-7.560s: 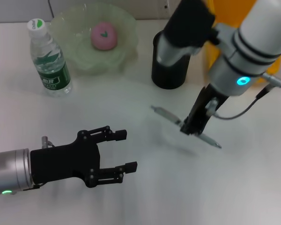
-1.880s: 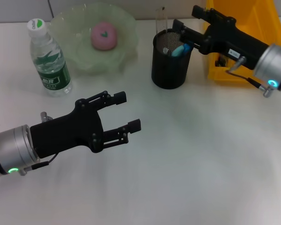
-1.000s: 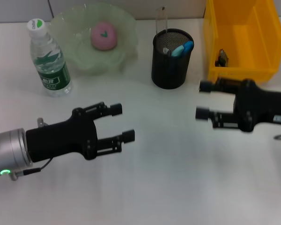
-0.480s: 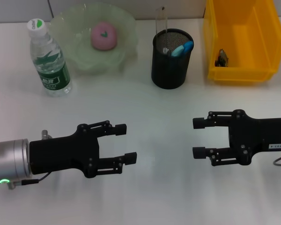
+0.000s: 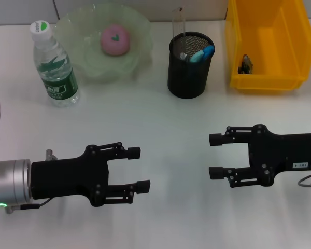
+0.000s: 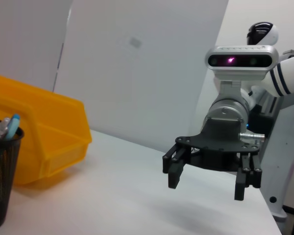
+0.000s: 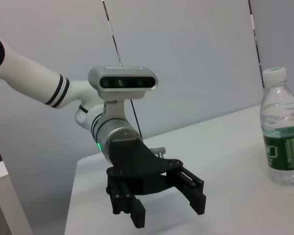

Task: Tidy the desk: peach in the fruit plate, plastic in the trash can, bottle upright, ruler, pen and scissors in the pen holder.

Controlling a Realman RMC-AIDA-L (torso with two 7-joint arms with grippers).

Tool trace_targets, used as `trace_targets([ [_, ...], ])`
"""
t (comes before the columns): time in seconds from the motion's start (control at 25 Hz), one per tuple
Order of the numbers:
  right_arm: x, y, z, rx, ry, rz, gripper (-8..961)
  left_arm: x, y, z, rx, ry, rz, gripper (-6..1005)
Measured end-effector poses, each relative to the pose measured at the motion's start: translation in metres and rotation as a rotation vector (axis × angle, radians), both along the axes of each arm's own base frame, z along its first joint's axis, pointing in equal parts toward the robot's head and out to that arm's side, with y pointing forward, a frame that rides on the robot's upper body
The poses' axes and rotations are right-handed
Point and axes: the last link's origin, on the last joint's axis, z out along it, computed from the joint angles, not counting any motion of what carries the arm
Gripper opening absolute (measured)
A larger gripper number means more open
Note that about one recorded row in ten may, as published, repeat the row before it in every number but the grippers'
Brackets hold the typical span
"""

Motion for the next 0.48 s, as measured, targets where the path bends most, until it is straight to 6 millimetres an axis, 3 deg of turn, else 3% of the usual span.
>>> trace_targets([
  [0.48, -0.0002, -0.0009, -0.0017, -0.004, -0.004, 0.005, 742, 0.0017, -0.0005, 0.0019, 0.001, -0.007, -0.019, 783],
])
